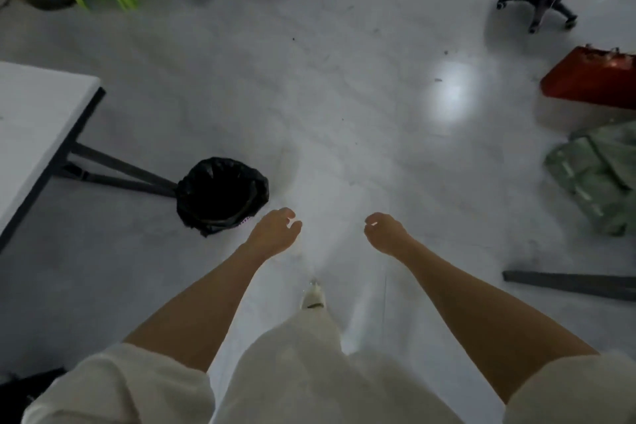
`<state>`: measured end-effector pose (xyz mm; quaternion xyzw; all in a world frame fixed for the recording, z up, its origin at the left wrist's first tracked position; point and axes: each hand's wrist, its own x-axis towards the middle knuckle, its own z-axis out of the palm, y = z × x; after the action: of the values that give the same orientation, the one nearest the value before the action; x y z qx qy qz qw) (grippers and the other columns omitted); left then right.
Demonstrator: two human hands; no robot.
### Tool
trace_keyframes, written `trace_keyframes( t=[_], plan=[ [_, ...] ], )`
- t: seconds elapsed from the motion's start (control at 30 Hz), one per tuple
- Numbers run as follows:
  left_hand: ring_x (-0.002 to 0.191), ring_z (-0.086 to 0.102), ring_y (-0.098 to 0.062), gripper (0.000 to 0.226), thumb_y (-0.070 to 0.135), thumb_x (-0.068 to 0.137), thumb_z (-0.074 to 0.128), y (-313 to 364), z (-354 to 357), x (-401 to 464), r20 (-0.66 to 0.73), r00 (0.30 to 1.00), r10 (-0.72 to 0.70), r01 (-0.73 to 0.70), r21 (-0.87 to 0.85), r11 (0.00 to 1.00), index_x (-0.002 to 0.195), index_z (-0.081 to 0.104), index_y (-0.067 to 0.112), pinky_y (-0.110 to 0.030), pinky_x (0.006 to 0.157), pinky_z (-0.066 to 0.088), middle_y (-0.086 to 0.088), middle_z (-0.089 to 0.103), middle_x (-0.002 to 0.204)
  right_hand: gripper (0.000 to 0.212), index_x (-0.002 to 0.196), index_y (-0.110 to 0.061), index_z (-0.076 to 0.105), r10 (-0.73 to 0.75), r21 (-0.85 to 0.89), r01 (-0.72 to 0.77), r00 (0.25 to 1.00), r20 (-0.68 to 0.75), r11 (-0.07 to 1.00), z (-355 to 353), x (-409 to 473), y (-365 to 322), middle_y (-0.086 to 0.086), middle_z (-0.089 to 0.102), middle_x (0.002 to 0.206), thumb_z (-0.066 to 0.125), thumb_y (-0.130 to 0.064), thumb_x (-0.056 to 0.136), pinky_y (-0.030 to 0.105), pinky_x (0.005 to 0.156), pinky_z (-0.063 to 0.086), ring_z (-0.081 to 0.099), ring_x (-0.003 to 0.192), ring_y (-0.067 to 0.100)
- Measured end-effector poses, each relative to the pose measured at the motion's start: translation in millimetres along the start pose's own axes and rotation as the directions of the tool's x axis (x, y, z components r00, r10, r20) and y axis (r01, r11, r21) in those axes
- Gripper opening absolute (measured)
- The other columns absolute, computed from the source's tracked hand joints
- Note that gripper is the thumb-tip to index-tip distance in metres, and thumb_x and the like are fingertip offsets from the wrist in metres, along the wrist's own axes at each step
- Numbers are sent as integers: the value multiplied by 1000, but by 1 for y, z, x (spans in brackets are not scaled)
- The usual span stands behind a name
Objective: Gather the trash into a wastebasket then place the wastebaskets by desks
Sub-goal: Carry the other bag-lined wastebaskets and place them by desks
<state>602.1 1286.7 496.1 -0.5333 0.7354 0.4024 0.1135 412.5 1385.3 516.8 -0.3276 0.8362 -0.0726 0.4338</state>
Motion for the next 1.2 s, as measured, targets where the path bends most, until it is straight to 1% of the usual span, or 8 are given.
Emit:
trace_keyframes(
  t=[0.2,0.37,0.5,0.63,0.93,0.97,1.07,1.2],
  plan=[
    [127,47,-26,45,32,98,44,75,-110,144,47,998,36,-38,30,999,136,45,8,-31,105,36,-13,48,140,37,132,-13,50,-24,31,25,1000,-14,999,-100,119,-89,11,53,137,41,-19,97,29,100,41,53,122,27],
    [125,48,-25,45,33,98,44,128,-179,279,13,999,45,-45,15,999,136,45,9,-28,102,36,-12,49,138,40,135,-10,48,-49,15,49,999,11,999,-174,245,-152,11,48,142,40,-19,97,33,106,37,47,128,28],
    [123,50,-26,43,31,97,46,173,-239,397,-7,1000,-12,12,6,1000,133,48,8,-29,102,37,-14,52,135,40,135,-10,49,-41,17,40,999,35,999,-246,366,-206,11,47,142,40,-18,97,32,106,39,47,128,28],
    [121,52,-26,41,30,97,47,213,-303,480,-47,997,-53,51,-48,998,131,50,7,-28,100,38,-13,55,132,41,135,-8,48,-38,-20,40,996,76,999,-313,453,-268,11,48,142,38,-15,96,33,106,39,47,128,28],
    [120,53,-27,41,28,96,49,245,-440,656,-56,991,-124,118,-99,988,130,51,6,-28,99,39,-14,55,132,39,132,-10,52,-109,-3,110,986,126,994,-410,624,-423,11,52,138,42,-16,95,31,101,42,51,125,28],
    [121,53,-27,41,27,96,49,250,-475,723,-73,990,-123,116,-97,989,130,51,6,-28,99,39,-14,55,132,39,132,-10,51,-106,-17,108,987,118,994,-430,686,-461,11,51,139,42,-16,95,32,102,41,51,125,27],
    [121,53,-27,42,28,96,49,258,-512,786,-61,992,-112,102,-146,984,131,50,6,-29,100,39,-14,54,134,38,131,-7,52,-95,-44,100,989,110,994,-460,741,-497,11,52,138,41,-15,96,31,103,39,50,126,28],
    [124,51,-26,42,28,97,48,281,-599,912,-42,991,-128,119,-167,979,132,49,6,-26,99,39,-13,54,135,36,129,-5,54,-65,-51,69,995,69,996,-520,842,-584,13,54,136,41,-14,96,28,99,41,52,123,29]
  ],
)
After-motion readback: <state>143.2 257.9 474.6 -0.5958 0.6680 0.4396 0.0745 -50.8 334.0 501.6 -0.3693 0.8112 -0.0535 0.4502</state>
